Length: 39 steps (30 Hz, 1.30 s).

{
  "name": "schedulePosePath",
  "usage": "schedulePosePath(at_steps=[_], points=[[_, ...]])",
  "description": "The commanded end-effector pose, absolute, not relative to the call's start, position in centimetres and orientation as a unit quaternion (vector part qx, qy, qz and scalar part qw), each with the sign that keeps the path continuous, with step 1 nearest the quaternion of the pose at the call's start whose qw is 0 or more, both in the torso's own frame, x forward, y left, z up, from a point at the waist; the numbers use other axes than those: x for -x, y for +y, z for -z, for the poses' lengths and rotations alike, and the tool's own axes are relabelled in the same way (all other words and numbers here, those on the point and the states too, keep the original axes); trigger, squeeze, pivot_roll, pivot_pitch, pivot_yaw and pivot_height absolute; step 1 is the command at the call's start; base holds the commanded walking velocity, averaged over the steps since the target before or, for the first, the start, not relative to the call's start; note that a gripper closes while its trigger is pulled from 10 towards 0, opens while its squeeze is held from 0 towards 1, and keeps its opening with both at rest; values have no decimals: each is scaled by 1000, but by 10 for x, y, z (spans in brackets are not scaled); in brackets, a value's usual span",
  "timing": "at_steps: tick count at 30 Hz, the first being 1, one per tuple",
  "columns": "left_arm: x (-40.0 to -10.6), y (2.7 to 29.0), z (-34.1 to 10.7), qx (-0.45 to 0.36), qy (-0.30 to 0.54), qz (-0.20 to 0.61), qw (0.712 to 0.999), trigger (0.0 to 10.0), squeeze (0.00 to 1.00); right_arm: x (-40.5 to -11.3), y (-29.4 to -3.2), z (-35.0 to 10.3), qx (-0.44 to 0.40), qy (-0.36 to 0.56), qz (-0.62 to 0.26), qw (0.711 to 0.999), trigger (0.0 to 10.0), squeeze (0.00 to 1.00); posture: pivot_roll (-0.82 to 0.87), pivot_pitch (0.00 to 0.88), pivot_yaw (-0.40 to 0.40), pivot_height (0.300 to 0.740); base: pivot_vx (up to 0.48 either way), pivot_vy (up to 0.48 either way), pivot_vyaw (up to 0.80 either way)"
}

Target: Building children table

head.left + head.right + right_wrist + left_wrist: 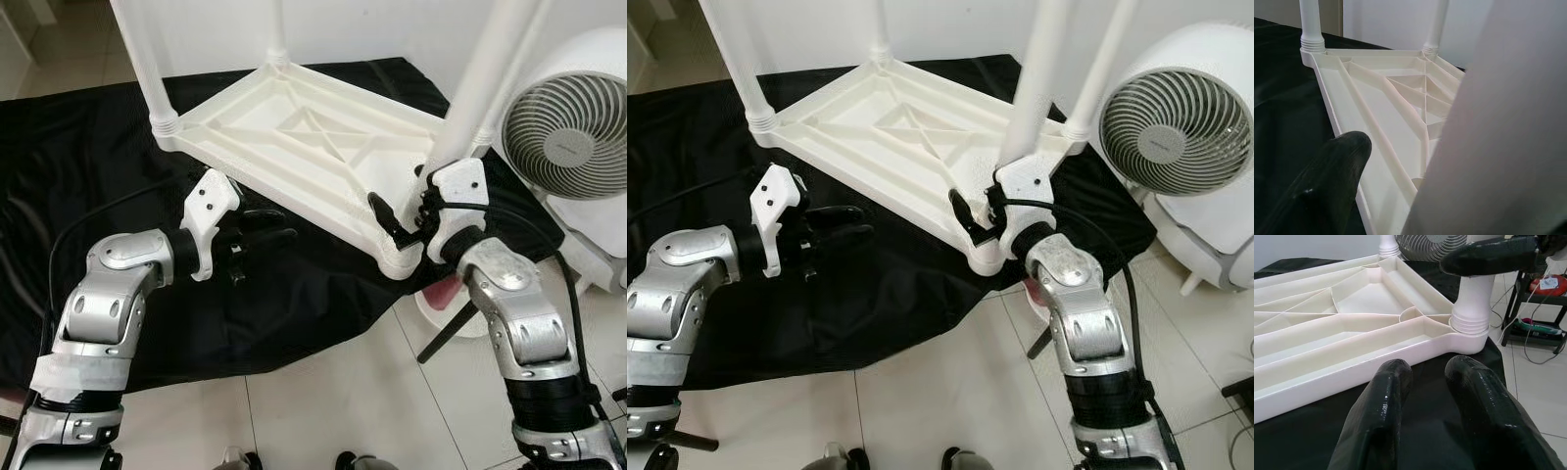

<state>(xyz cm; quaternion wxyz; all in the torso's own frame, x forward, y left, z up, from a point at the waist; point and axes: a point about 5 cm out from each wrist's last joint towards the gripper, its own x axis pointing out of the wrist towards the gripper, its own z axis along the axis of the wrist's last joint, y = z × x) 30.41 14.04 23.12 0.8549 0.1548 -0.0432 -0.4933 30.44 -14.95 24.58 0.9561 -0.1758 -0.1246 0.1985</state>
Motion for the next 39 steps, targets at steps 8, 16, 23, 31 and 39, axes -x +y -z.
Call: schedulePosePath(at_steps=[8,16,23,31,39], points=[[-310,148,-232,-155,-52,428,889,10000,0,-284,-167,-256,180,-148,-225,946,10000,0,-73,146,40,740,0,0,0],[-310,148,-230,-154,-49,428,889,10000,0,-267,-193,-249,174,-131,-172,961,10000,557,-85,149,43,740,0,0,0],[-310,149,-228,-156,-46,428,889,10000,0,-239,-201,-177,180,29,-252,950,10000,0,-90,149,45,740,0,0,0],[-311,149,-228,-159,-44,426,890,10000,0,-229,-173,-149,183,76,-335,921,10000,0,-78,144,42,740,0,0,0],[-310,153,-230,-161,-49,408,897,10000,0,-259,-116,-165,198,-1,-350,915,10000,0,-71,134,39,740,0,0,0]])
